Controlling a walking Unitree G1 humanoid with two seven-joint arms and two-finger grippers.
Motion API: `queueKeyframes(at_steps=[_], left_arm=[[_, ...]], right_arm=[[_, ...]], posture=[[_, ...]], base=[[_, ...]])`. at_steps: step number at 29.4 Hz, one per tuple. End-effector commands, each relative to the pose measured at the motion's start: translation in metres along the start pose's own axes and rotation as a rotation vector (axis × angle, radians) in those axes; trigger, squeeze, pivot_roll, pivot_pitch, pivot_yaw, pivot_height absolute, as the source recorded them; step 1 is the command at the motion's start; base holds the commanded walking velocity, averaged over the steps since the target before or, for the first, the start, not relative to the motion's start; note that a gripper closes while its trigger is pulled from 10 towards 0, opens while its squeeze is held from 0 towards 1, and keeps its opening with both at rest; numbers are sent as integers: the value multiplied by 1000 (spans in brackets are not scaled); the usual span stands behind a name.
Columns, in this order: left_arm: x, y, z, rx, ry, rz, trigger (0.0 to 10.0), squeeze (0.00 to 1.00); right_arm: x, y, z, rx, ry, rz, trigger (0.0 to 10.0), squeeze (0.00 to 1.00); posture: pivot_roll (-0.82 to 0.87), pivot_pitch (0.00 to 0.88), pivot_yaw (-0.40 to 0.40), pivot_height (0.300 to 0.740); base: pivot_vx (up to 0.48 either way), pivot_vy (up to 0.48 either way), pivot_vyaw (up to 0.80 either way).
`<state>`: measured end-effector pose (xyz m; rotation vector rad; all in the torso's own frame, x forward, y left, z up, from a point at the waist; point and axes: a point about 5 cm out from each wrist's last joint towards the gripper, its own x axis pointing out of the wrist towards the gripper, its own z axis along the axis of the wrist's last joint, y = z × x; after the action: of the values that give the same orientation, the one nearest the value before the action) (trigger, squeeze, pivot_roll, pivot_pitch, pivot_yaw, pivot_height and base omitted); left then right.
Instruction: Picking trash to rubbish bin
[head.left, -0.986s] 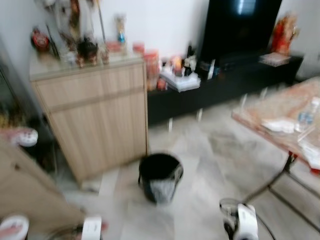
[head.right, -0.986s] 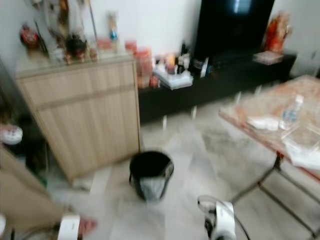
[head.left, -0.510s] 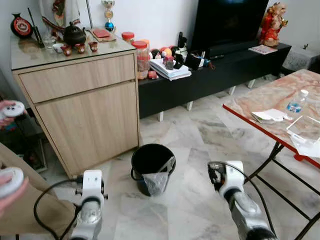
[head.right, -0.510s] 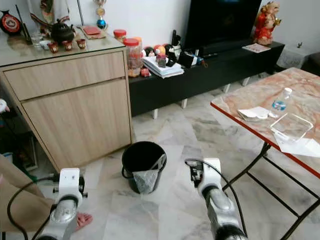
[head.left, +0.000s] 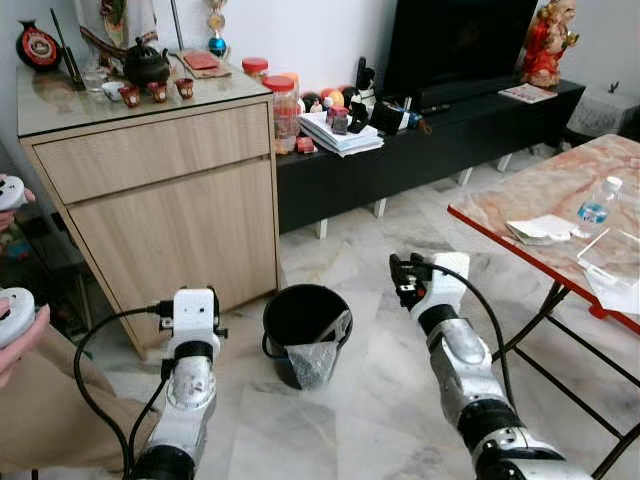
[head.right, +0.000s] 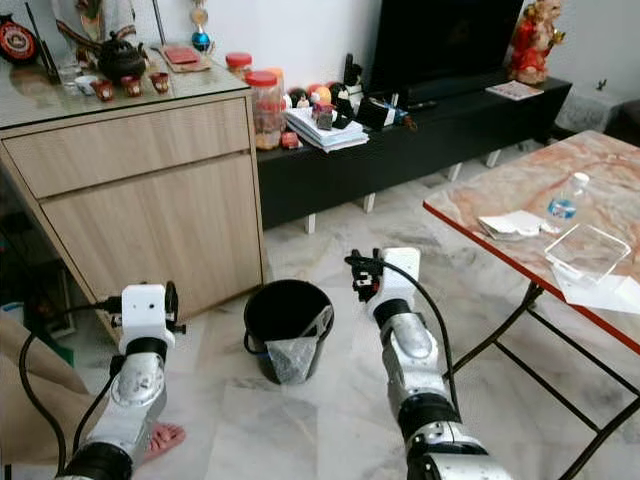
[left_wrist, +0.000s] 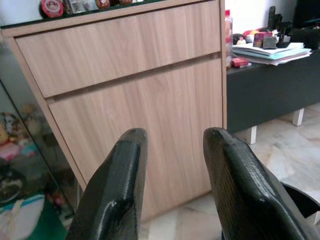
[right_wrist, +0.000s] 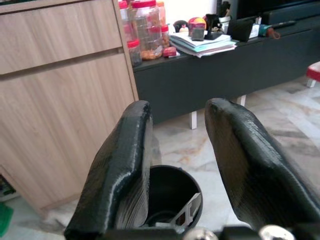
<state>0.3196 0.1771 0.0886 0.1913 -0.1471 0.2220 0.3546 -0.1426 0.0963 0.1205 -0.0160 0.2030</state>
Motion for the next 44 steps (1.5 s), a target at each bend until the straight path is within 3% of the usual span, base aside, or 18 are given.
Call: queueKeyframes(at_steps=[1,5,30,35,44], left_arm=[[-8,1,-10,34,38,-11,10000,0],[-10,2,-12,37,48,-10,10000,0],[-6,-1,-9,24,74,-5,10000,0],[-5,0,-10,30,80,-4,10000,0],[-3,1,-8,10,82,5,10000,0]], right_arm=[[-2,-1,-1,-1,-7,-9,10000,0],[-4,-3,-4,-3,9,-21,10000,0],[-2,4,-7,-4,30,-23,10000,0],[-2,5,-8,-5,32,-22,10000,0],[-2,7,-9,-9,40,-16,10000,0]], posture=[[-33,0,-52,740],[-38,0,-50,740],[-32,0,-50,740],[-28,0,-51,740],[-28,0,-47,740]], base=[[0,0,0],[0,0,-103],[0,0,-800],[0,-480,-800],[0,0,-800]])
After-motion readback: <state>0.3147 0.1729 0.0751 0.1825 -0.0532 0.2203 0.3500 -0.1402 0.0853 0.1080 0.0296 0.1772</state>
